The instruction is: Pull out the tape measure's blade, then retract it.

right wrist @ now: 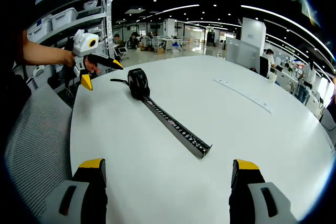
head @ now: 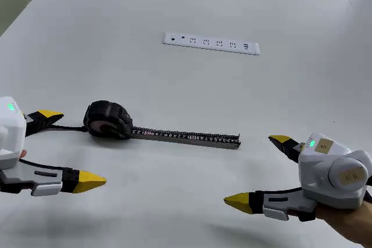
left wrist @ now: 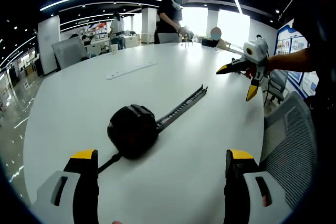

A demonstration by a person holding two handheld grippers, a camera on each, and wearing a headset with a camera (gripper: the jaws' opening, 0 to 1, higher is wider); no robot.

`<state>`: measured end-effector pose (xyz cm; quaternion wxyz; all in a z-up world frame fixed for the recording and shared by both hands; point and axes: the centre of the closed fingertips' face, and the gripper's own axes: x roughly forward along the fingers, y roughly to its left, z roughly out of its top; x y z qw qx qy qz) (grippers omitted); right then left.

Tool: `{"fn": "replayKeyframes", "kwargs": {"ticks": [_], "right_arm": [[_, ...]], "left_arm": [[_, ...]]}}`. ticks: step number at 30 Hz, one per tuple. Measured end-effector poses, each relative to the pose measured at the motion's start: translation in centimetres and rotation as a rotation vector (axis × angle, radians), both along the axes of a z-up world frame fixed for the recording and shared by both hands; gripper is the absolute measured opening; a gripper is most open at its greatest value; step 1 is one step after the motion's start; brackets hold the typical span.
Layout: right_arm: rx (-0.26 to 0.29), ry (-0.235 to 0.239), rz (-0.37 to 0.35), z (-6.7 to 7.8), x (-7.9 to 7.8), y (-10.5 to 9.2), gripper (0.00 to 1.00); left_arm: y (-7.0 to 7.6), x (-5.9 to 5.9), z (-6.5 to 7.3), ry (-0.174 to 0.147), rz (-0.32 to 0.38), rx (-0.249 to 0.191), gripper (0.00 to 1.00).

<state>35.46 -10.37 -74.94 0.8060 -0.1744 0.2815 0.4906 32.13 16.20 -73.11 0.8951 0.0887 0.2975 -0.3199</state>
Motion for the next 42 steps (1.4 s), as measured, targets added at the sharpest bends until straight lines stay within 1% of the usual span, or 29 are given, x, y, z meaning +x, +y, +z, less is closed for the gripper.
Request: {"fn": "replayKeyframes", "kwargs": {"ticks": [3,9,10,12,14,15,17,19,22,23,28,32,36,39,42], "right_arm": [[0.011,-0.005,-0.024,0.1,-0.2,0.1,0.99],[0.039,-0.02,-0.079,0.5,-0.3,0.5,0.99],[0.045,-0.02,-0.085,0.6,-0.4,0.6,0.99],[0.044,-0.035,-0.113,0.8,-0.2,0.5,0.99],[0.067,-0.027,-0.13,1.0,-0.4,0.7,0.99],[0.071,-0.022,-0.133,0.9,-0.4,0.8,0.99],[0.068,-0.029,-0.139,0.9,-0.6,0.9,0.99],[0.071,-0.032,-0.145,1.0,-0.6,1.0,0.99],[0.077,-0.028,-0.16,1.1,-0.9,1.3,0.99],[0.079,-0.027,-0.161,1.1,-0.9,1.5,0.99],[0.083,-0.029,-0.164,1.2,-1.6,2.0,0.99],[0.077,-0.03,-0.19,1.3,-1.9,2.1,0.99],[0.09,-0.021,-0.215,1.5,-2.3,2.3,0.99],[0.095,-0.031,-0.244,1.8,-2.5,2.5,0.99],[0.101,-0.022,-0.255,1.9,-2.8,2.9,0.99]], "left_arm": [[-0.3,-0.1,0.0,-0.005,0.02,-0.012,0.99],[-0.9,-0.1,0.4,-0.035,0.06,-0.024,0.99],[-1.0,-0.1,0.5,-0.036,0.064,-0.028,0.99],[-1.3,-0.2,0.7,-0.043,0.071,-0.03,0.99],[-1.3,-0.1,0.9,-0.051,0.088,-0.032,0.99],[-1.2,-0.1,1.0,-0.055,0.1,-0.034,0.99],[-1.3,-0.1,1.1,-0.06,0.115,-0.044,0.99],[-1.5,-0.3,1.2,-0.066,0.119,-0.042,0.99],[-1.9,-0.6,1.1,-0.07,0.126,-0.039,0.99],[-2.0,-0.7,1.0,-0.064,0.13,-0.038,0.99],[-2.6,-1.1,1.0,-0.061,0.155,-0.058,0.99],[-2.8,-1.4,1.1,-0.068,0.177,-0.052,0.99],[-2.9,-1.4,1.3,-0.081,0.204,-0.045,0.99],[-3.1,-1.5,1.5,-0.086,0.214,-0.049,0.99],[-3.2,-1.7,1.6,-0.091,0.23,-0.052,0.99]]}}
